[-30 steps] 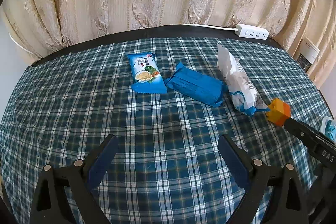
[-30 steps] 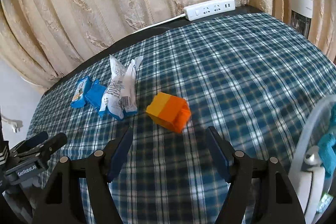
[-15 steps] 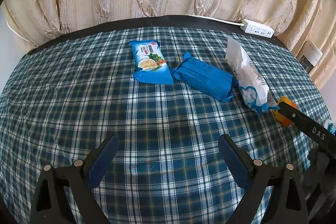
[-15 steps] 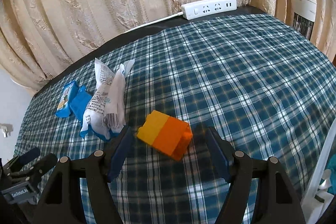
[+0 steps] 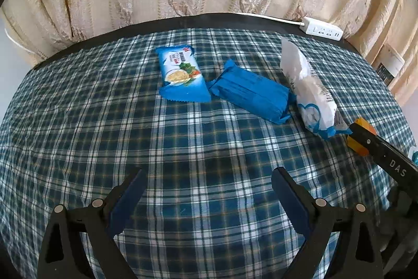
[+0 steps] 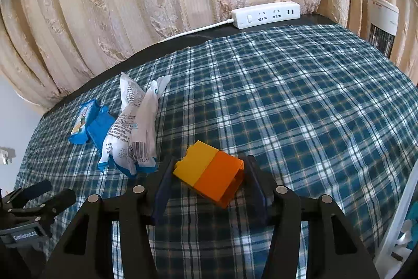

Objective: Organize objects
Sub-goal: 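Grasp the orange-yellow block with the right tool, then grasp the white snack bag with the left tool while the right tool holds the block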

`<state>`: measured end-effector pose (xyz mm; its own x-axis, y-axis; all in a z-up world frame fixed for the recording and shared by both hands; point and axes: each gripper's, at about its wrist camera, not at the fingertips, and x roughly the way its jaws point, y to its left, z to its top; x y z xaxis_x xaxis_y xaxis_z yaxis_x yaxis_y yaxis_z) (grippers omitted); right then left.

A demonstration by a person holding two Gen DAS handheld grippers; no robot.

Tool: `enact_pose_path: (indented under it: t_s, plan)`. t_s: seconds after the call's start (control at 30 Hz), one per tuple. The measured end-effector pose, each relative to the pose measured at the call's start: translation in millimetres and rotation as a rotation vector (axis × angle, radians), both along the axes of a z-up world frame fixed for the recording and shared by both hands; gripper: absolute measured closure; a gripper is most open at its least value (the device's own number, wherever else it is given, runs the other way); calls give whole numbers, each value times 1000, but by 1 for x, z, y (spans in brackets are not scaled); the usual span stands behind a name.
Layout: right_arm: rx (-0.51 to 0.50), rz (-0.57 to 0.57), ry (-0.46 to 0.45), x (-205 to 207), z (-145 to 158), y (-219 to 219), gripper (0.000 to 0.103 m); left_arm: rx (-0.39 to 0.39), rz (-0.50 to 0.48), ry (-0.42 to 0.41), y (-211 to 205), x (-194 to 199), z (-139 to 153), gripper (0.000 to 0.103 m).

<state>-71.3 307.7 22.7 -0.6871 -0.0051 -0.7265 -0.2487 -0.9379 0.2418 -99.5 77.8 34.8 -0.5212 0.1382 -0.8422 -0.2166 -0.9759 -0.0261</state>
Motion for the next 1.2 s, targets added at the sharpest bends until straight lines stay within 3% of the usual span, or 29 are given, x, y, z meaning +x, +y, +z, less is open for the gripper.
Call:
enact_pose_path:
  t_s: [0.3, 0.7, 0.97, 1.17, 1.2]
  plan:
    - [-13, -25, -4, 25, 8, 11, 50, -27, -49, 34, 32, -1, 15, 5]
    - [-19, -11, 55, 54, 11, 12, 50, 4, -105, 68, 83, -18, 35, 5]
    - [-79, -27, 69, 56, 7, 25, 50, -46, -152, 105, 121, -37, 34, 5]
    - [-83, -18, 81, 57, 7, 24, 50, -84, -164, 71, 137, -47, 16, 20]
    - [-84, -15, 82, 57, 7, 24, 50, -89, -166, 62, 139, -48, 13, 27]
